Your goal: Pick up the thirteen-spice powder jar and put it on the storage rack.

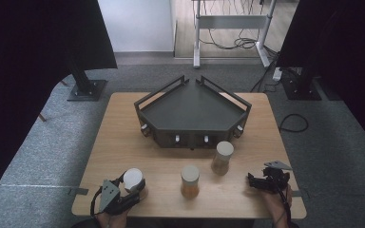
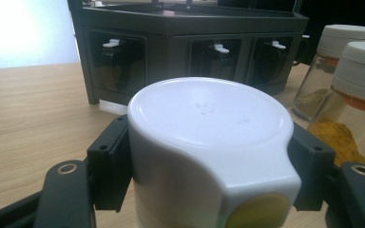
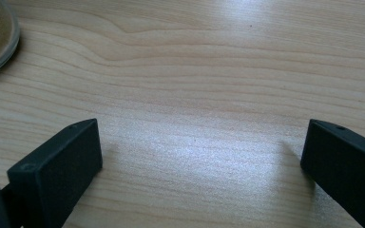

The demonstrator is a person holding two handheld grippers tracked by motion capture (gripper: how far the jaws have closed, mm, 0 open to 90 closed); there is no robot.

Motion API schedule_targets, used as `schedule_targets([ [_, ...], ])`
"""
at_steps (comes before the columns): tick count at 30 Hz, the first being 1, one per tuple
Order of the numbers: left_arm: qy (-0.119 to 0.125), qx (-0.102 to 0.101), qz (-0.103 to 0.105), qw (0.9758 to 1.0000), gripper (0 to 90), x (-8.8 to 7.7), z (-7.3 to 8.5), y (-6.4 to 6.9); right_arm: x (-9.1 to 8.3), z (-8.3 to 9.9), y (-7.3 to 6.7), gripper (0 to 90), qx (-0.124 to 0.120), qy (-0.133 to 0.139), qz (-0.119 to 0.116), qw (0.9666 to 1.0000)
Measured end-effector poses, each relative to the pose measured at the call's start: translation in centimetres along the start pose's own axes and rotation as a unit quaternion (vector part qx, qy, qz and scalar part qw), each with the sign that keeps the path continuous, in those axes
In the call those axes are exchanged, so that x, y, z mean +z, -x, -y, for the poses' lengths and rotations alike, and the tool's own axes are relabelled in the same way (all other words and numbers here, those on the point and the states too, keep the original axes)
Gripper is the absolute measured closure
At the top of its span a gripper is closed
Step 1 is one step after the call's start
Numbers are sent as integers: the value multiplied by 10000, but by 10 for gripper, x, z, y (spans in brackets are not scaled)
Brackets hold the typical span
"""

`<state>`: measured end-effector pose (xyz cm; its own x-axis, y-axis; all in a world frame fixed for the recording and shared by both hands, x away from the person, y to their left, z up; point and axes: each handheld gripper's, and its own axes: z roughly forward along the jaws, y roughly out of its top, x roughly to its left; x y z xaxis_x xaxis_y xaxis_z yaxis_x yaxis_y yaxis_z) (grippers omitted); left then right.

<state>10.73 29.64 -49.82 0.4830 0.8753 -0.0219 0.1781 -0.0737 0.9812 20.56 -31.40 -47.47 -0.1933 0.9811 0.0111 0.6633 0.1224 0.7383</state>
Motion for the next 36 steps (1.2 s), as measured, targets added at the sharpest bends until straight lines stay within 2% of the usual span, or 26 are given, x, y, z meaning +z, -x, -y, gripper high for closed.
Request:
schedule_targets([
  [5, 20, -74, 4, 10000, 305, 0, -2, 0, 0, 0, 0, 0, 0, 0, -1, 10000],
  [14, 73, 123, 101, 9998, 304, 0, -16, 2, 0, 0, 0, 0, 0, 0, 0, 10000],
  [20, 58, 72, 151, 9998, 304, 0, -24, -2, 0, 0, 0, 0, 1, 0, 0, 10000],
  [31, 87, 63, 87, 9999, 303, 5, -39, -7, 0, 0, 0, 0, 0, 0, 0, 10000],
  [36, 99, 136, 70, 9998, 303, 7, -48, -9, 0, 0, 0, 0, 1, 0, -1, 10000],
])
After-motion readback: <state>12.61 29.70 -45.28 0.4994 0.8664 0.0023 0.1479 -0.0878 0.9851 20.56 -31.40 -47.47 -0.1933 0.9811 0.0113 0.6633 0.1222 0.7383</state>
